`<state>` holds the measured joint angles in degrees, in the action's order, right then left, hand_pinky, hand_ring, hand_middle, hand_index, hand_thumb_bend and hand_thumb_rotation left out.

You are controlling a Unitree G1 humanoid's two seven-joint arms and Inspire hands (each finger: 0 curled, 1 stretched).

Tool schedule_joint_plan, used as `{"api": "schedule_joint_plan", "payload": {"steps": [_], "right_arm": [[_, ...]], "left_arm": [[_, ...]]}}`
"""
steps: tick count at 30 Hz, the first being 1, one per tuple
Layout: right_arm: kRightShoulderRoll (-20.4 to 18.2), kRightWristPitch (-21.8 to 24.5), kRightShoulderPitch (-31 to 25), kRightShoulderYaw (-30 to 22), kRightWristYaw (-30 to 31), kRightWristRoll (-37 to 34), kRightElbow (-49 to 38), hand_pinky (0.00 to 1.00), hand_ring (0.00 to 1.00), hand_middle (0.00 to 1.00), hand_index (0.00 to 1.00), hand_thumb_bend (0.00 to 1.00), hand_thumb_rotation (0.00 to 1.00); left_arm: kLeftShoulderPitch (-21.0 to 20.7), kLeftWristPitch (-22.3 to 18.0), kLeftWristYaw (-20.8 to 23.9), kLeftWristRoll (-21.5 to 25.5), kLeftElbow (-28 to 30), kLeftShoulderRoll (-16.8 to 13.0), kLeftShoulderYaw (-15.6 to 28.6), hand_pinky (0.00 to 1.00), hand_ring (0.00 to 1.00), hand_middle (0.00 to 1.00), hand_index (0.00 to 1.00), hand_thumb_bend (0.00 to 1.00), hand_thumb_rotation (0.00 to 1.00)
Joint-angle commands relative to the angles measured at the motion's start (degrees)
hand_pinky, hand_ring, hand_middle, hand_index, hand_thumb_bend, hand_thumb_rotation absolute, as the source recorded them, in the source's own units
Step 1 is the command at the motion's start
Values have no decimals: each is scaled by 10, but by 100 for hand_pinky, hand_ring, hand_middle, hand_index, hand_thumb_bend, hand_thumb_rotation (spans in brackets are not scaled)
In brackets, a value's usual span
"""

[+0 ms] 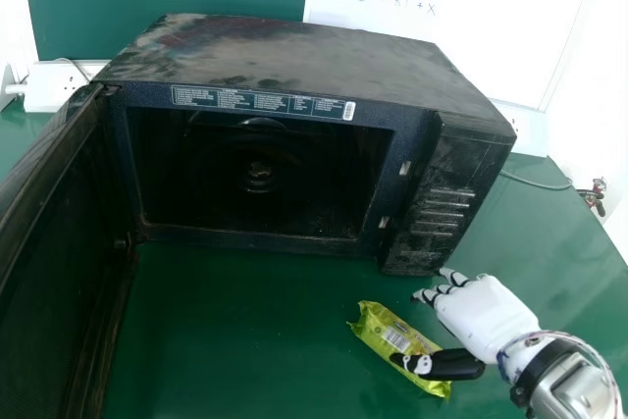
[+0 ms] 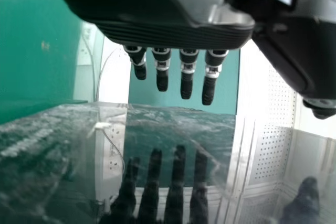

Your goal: Put biscuit inside oven

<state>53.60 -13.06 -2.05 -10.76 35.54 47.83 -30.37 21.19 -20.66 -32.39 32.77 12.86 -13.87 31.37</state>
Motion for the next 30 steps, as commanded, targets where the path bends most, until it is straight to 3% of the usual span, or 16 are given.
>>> {"api": "schedule_joint_plan", "payload": {"steps": [1,30], "right_arm": [[-9,3,-5,9,-6,1,5,0,85,83,87,88,84],[-31,34,26,72,-23,28,78,0,85,84,90,88,87]], "left_arm": [[7,2,3,5,7,3,-4,66,89,97,97,100,100],[17,-8,17,-7,22,5,-5,46,86,95,94,100,100]]}}
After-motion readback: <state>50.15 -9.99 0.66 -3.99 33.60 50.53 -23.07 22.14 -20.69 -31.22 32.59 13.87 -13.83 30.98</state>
